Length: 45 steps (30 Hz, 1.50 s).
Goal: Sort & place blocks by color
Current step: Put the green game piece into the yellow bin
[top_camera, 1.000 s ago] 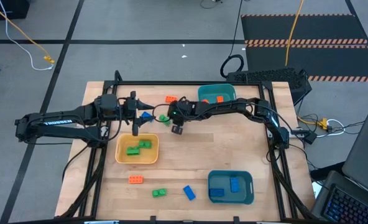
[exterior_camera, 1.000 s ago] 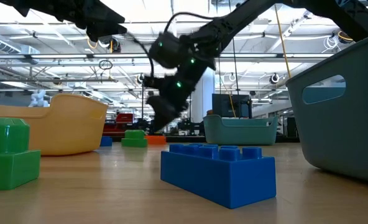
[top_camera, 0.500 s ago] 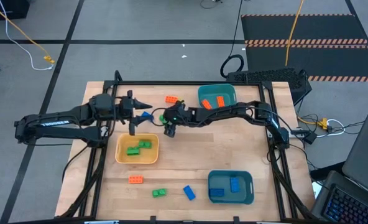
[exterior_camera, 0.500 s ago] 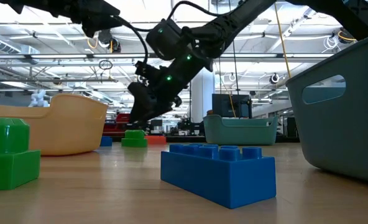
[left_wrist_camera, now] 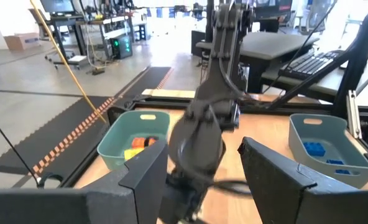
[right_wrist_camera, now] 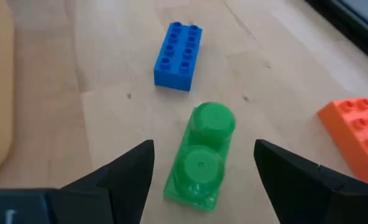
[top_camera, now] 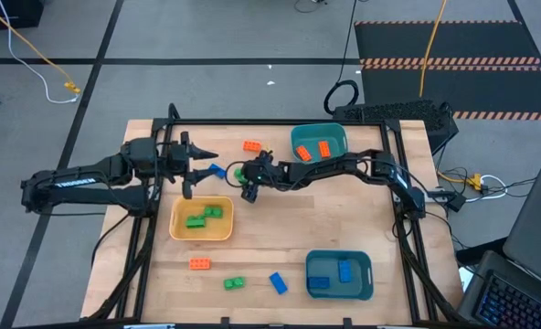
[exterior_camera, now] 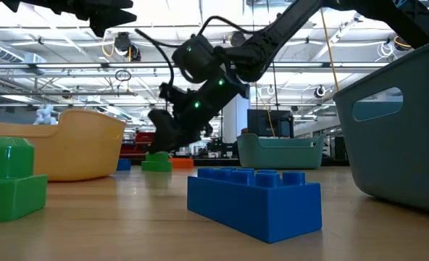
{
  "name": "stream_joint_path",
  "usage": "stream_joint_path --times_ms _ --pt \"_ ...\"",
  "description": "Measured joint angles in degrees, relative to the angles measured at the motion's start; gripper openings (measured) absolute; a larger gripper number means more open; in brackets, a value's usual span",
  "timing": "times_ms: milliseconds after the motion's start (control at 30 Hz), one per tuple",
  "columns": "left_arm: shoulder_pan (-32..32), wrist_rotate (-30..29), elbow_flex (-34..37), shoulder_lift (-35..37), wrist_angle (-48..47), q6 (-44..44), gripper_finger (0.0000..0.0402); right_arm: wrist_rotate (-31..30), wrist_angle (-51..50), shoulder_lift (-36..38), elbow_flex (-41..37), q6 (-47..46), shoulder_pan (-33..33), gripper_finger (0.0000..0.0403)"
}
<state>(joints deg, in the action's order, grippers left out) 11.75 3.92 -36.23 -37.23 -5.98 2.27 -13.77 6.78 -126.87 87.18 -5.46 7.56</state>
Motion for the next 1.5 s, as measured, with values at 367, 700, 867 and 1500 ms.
stream_joint_path --times_ms 367,700,867,1500 --pt "-0.2 0.0 0.0 0.6 -1.4 0.3 0.0205 -2.5 1.6 -1.3 0.0 1.3 -0.2 0.0234" --pt "-0.2 0.0 0.0 0.5 -1.5 0.2 0.0205 0.1 -1.8 -1.2 0.1 1.7 -0.2 0.0111" --pt "-0.2 0.0 0.0 0.5 -1.5 -0.1 0.0205 0.1 -3.1 -1.1 0.1 3.8 -0.4 0.0107" --pt "-0.3 0.1 0.0 0.5 -4.2 0.2 0.0205 -2.6 -7.8 11.9 0.0 12.4 -5.9 0.0107"
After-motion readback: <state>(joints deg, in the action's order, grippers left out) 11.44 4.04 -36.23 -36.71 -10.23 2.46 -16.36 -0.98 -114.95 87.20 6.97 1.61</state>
